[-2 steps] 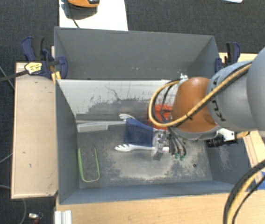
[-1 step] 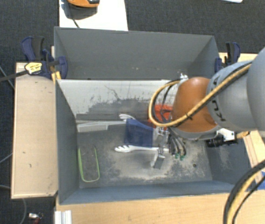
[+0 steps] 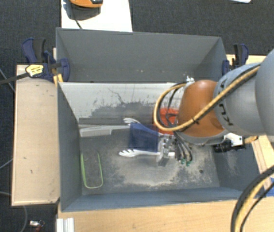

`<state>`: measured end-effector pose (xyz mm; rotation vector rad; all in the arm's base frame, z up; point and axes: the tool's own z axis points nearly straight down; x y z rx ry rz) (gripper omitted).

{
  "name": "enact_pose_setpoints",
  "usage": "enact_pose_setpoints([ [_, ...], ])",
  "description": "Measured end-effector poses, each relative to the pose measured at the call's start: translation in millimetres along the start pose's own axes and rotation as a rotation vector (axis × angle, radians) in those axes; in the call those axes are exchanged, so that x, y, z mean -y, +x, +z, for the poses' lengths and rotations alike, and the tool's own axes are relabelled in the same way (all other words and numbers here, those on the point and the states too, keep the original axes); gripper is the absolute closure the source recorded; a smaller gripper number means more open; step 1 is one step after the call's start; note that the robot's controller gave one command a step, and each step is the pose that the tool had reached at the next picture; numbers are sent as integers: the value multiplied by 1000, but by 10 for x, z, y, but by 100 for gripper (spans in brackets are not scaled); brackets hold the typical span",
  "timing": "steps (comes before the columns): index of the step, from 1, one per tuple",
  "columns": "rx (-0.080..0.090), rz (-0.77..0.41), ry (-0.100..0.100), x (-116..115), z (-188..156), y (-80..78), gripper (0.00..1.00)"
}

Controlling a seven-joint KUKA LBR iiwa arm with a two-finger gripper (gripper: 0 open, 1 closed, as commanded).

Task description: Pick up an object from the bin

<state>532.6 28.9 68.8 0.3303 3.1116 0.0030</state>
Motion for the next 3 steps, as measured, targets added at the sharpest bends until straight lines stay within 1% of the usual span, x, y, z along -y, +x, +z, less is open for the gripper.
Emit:
enact_pose_setpoints([
  [1, 0, 0, 0, 0, -2, -1, 0],
  [2, 0, 0, 0, 0, 0, -1, 100],
  [3, 0, 0, 0, 0, -2, -1, 0],
])
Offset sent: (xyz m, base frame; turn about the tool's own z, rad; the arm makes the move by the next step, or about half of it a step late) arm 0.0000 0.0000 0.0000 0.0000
